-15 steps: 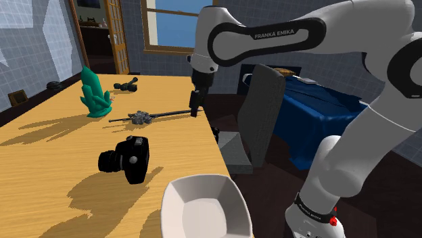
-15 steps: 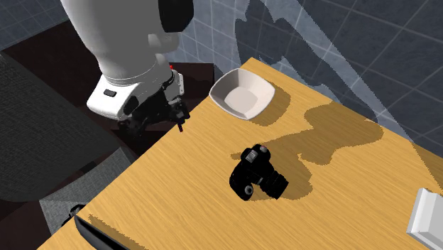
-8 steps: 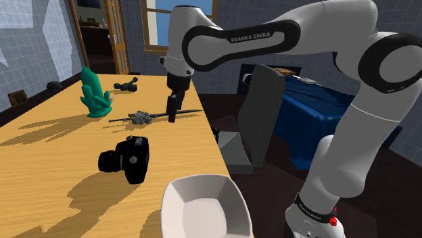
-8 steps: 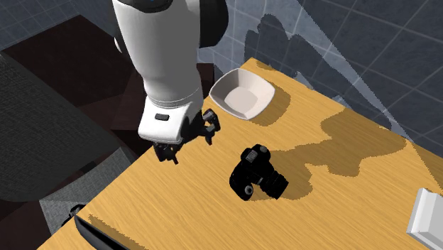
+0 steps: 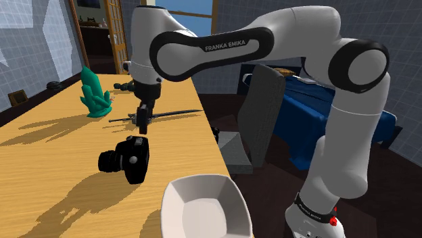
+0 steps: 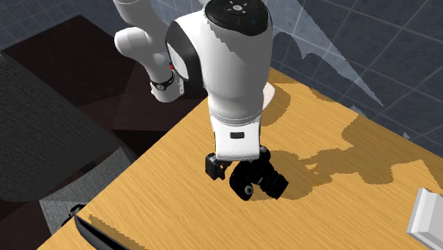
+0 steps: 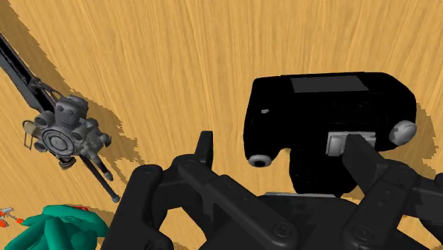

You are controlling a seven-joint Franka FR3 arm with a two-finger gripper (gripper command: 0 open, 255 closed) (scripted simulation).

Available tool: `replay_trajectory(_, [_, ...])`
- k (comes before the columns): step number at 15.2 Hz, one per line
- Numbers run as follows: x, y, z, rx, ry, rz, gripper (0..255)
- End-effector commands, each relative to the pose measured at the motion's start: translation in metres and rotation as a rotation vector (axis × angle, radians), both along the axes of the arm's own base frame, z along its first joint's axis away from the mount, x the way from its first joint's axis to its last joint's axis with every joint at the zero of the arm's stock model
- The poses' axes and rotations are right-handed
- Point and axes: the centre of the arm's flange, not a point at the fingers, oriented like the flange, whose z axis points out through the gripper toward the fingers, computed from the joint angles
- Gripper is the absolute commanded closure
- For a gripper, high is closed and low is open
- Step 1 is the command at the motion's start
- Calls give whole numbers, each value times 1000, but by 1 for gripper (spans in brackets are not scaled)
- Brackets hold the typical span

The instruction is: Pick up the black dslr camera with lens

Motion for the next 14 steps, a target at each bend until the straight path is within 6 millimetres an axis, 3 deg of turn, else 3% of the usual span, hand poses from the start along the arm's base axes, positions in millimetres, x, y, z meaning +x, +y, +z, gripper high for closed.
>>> replay_trajectory(1, [6,25,-4,-2,-7,50,0])
replay_trajectory(7, [7,100,-13,-9,-27,196,0])
replay_trajectory(14, [7,100,-50,-9,-27,196,0])
